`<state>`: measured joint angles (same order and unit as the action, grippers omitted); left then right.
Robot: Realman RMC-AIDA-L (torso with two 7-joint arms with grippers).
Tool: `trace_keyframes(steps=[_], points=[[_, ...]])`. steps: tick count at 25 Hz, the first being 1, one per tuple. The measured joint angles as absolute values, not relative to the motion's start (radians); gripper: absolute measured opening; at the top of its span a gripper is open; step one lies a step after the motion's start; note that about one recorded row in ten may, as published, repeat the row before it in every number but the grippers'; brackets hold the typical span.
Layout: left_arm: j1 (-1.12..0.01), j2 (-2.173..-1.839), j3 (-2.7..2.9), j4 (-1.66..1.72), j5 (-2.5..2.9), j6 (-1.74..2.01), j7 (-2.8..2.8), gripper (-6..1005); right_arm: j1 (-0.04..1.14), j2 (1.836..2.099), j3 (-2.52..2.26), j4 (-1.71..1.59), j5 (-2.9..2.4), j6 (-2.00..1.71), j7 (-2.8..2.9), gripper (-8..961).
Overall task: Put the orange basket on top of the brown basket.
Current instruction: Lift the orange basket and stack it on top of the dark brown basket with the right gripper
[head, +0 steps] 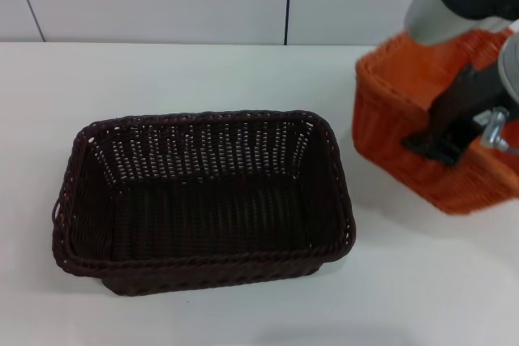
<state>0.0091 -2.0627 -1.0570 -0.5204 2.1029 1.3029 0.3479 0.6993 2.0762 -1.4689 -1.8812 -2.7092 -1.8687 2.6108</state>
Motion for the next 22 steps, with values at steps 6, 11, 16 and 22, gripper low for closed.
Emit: trace_keyframes(steps=[6, 11, 16, 22], points=[[0.001, -2.062, -1.054, -0.510, 2.103, 1.303, 0.343, 775, 0.709, 2.076, -1.554, -1.980, -2.716, -1.845, 2.451, 191], [0.004, -2.063, -1.054, -0.508, 2.098, 1.303, 0.333, 775, 0.710, 2.077, -1.679, -2.056, -2.713, -1.818, 2.214, 200], [0.014, -2.066, -1.060, -0.504, 2.094, 1.305, 0.259, 774, 0.710, 2.078, -1.758, -2.061, -2.707, -1.791, 1.967, 210], [0.018, -2.069, -1.059, -0.496, 2.068, 1.308, 0.239, 774, 0.682, 2.077, -1.791, -2.063, -2.707, -1.782, 1.715, 222]])
